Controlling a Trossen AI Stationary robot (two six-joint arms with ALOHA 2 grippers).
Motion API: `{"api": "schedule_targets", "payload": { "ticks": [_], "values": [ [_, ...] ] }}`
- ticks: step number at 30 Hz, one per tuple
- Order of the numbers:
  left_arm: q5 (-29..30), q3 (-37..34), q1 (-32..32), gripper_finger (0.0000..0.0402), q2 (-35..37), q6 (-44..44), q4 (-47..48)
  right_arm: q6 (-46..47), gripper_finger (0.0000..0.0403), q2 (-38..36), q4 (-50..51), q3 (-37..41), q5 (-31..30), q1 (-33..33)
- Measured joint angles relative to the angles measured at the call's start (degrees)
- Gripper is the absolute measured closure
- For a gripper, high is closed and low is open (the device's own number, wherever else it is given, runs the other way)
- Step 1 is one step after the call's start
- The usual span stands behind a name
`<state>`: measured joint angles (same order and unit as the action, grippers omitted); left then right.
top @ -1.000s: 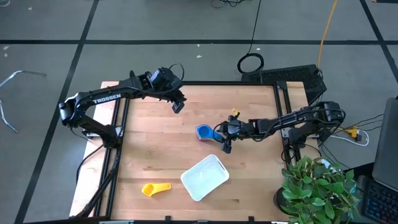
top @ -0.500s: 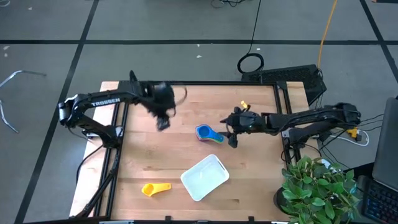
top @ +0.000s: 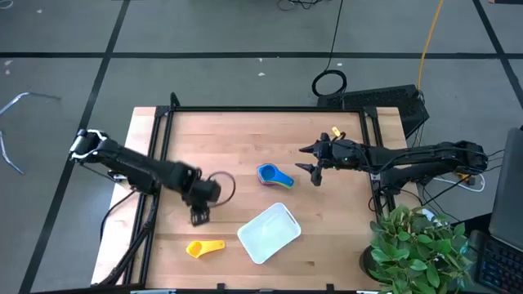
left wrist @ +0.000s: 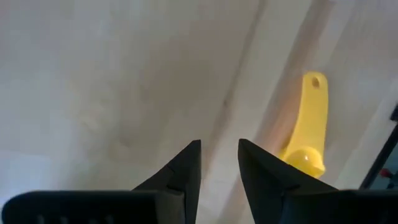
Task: Nest measuring cups in basket
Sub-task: Stack the yellow measuring cup on top of the blue measuring cup
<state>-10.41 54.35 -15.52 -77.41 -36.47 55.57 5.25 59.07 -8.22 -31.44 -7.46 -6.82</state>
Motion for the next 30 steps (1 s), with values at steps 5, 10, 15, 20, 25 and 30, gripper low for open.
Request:
{"api": "schedule_targets", "payload": {
  "ticks": [5, 10, 15, 20, 25, 30],
  "values": [
    [5.21, -1.70, -9.61, 0.0293, -1.07, -10.79, -7.66, 0.03, 0.0145, -0.74, -0.77, 0.98, -0.02, -0.96],
    [9.63, -1.75, -18.22, 0.0293, -2.67, -21.75, -8.94, -0.90, 0.0145, -0.74, -0.80, 0.98, 0.00, -1.51],
    [10.54, -1.75, -24.82, 0.0293, -5.23, -30.01, -9.48, -1.45, 0.0145, -0.74, -0.97, 0.98, 0.02, -1.84],
    [10.48, -1.74, -28.75, 0.0267, -8.14, -34.37, -10.86, -1.49, 0.0145, -0.74, -1.11, 0.98, 0.02, -1.84],
    [10.45, -1.73, -29.74, 0.0215, -11.38, -35.68, -11.00, -1.48, 0.0145, -0.74, -1.10, 0.97, 0.02, -1.84],
    [7.86, -1.75, -29.74, 0.0187, -15.00, -34.12, -11.12, -1.26, 0.0145, -0.74, -0.77, 0.96, 0.02, -1.84]
  ]
}}
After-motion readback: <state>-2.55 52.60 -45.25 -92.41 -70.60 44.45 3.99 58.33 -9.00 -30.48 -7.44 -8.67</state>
